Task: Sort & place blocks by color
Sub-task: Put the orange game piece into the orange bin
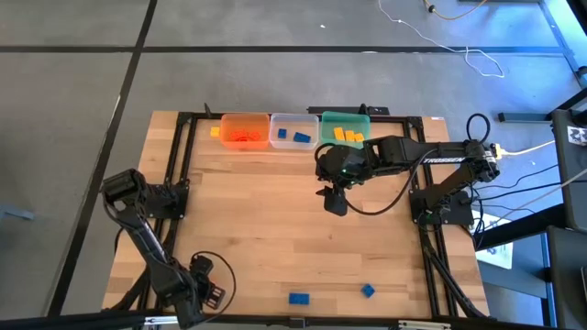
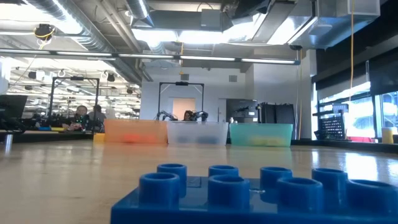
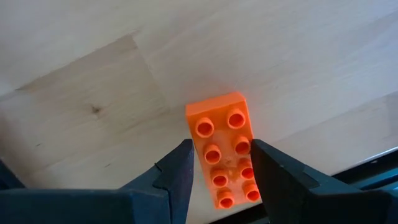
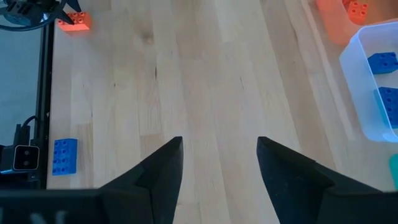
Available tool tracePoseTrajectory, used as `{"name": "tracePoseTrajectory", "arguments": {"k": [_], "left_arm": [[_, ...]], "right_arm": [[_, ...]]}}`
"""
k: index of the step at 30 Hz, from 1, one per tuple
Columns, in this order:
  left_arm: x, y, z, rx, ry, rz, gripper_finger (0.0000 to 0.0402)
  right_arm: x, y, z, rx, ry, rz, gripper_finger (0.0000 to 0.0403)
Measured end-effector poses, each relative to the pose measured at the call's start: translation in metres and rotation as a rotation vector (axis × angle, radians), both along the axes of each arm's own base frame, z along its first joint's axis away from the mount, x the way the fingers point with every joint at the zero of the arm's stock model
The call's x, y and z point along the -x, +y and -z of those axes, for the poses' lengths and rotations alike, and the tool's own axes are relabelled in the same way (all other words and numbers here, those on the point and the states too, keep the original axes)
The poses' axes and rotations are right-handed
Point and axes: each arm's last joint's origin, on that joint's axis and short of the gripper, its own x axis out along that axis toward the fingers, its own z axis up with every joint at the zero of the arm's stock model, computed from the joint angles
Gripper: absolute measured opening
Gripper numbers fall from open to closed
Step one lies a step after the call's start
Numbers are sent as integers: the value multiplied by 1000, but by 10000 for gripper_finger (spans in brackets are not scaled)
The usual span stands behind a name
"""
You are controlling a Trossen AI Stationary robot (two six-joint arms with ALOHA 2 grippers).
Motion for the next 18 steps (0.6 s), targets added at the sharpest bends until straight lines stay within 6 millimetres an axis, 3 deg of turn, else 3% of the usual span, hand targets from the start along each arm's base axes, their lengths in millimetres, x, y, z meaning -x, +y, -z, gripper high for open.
{"name": "tracePoseTrajectory", "arguments": {"k": [18], "left_arm": [[-3,-6,-1,72,-29,-55,152]], "right_arm": [[0,0,0,-2,0,3,204]]}}
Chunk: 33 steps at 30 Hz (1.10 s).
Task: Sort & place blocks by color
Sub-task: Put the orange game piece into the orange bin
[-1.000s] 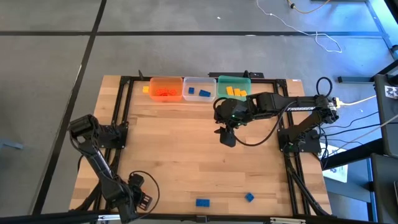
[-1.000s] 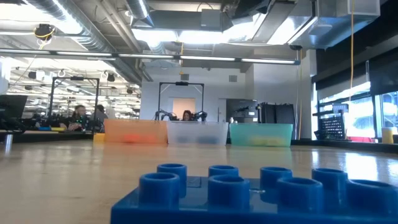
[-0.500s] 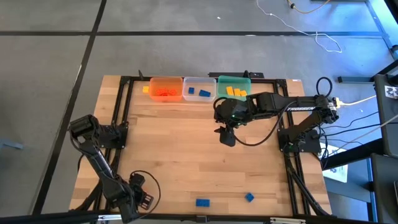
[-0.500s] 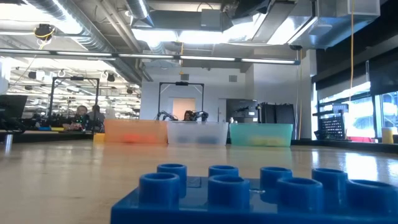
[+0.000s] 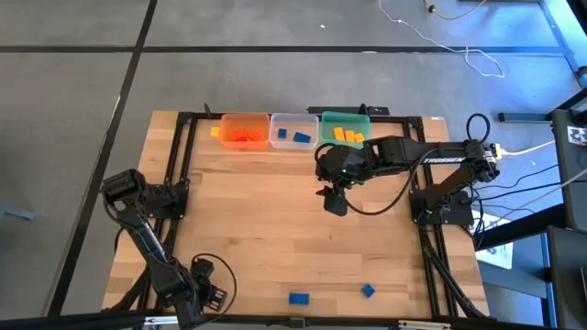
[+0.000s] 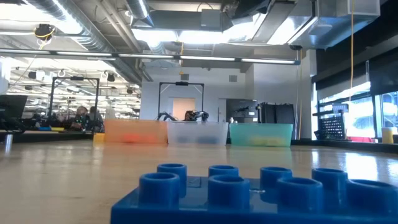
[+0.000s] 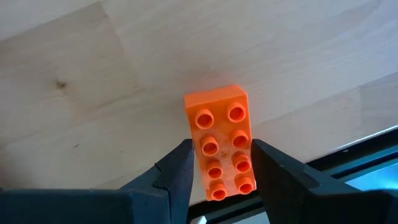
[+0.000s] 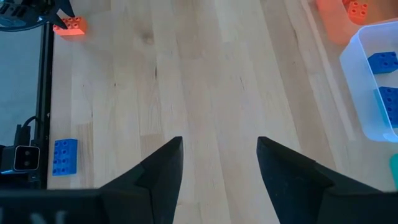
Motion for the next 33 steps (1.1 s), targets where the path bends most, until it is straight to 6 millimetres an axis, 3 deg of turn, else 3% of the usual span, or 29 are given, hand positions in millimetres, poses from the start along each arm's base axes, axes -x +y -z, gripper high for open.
{"name": "tracePoseTrajectory", "arguments": {"k": [19,33], "left_arm": [[-11,3,14,-51,19,-6,152],[-22,52,17,-339,230,-21,152]], "right_arm": [[-1,-6,0,2,0,19,204],[-1,-14,0,19,0,19,204]]}}
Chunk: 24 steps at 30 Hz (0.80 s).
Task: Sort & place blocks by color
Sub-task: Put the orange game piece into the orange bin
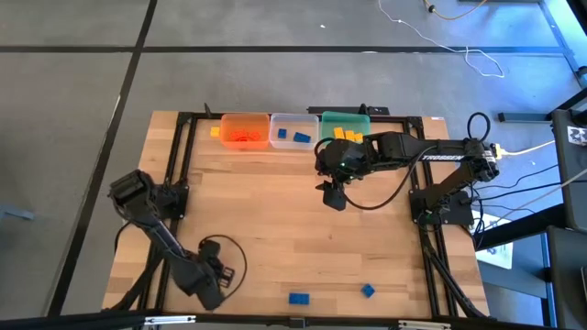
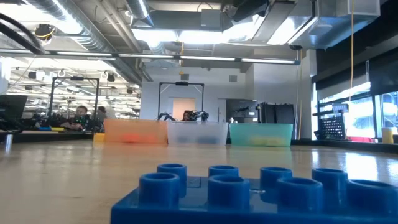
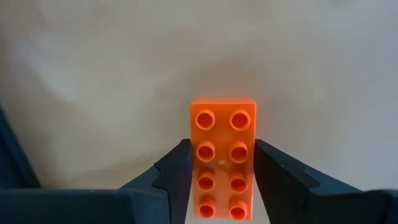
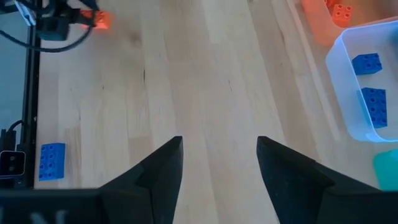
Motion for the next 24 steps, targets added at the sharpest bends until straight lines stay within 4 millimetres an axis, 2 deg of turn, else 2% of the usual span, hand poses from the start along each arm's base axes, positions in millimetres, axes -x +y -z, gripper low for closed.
{"name": "tracePoseTrajectory", "arguments": {"k": [13,18,24], "left_arm": [[-21,28,5,-15,64,121,151],[-25,37,8,0,105,186,130],[-33,52,-3,10,84,230,110]], "right_arm": [[0,0,0,21,1,-28,204],[0,0,0,27,1,-37,204],[0,0,0,28,1,-39,204]]}}
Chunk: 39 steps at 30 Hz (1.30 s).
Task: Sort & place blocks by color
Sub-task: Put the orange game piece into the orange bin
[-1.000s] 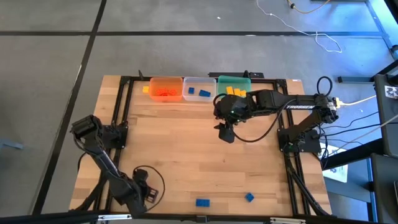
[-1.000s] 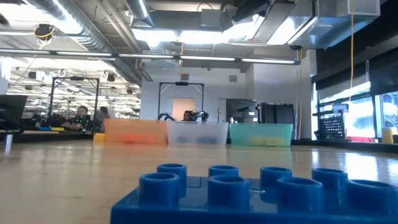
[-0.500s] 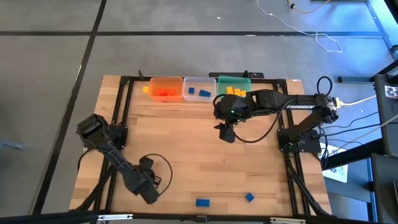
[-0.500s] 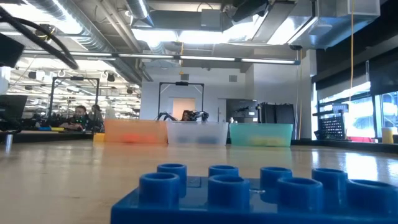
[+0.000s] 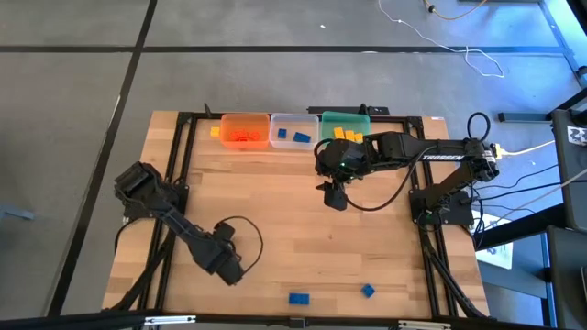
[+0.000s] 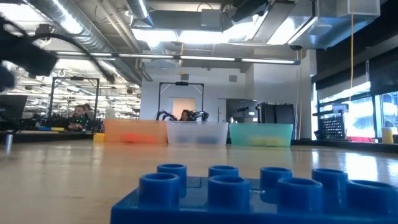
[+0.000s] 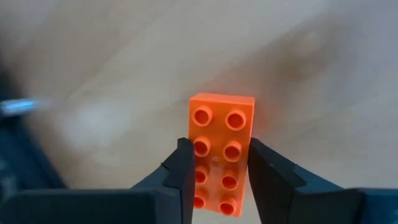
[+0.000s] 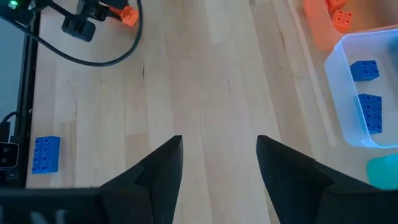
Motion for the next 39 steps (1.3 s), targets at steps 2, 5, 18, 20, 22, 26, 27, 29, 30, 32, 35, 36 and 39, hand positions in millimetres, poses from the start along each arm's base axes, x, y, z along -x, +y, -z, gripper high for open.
{"name": "tracePoseTrajectory", "arguments": {"k": [2,5,18,20,22,26,27,29,30,32,35,36,39], "left_arm": [[-3,8,-10,4,-24,-2,108],[-2,24,-30,-13,-61,-4,108],[0,126,-102,-101,-245,-82,108],[-1,145,-108,-119,-271,-107,108],[0,166,-114,-131,-289,-132,108],[-4,207,-127,-166,-310,-151,108],[-5,217,-132,-178,-336,-148,108],[-9,237,-140,-211,-384,-144,108],[-10,247,-144,-228,-400,-142,108],[-11,267,-155,-275,-459,-144,108],[-6,292,-166,-330,-465,-131,108],[-5,300,-169,-345,-461,-121,108],[1,321,-171,-378,-417,-98,106]], "right_arm": [[0,0,0,2,-1,0,204],[1,-1,-1,20,-5,13,204],[12,-6,-13,142,-44,110,204],[13,-6,-13,157,-43,121,204],[14,-7,-14,164,-46,126,204],[14,-7,-15,197,-46,129,204],[14,-8,-15,203,-49,130,204],[14,-9,-15,206,-52,130,204],[14,-10,-15,206,-54,133,204],[14,-12,-15,207,-52,140,204],[14,-18,-15,204,-51,163,204],[14,-20,-15,202,-51,174,204],[14,-27,-15,186,-55,219,204]]}}
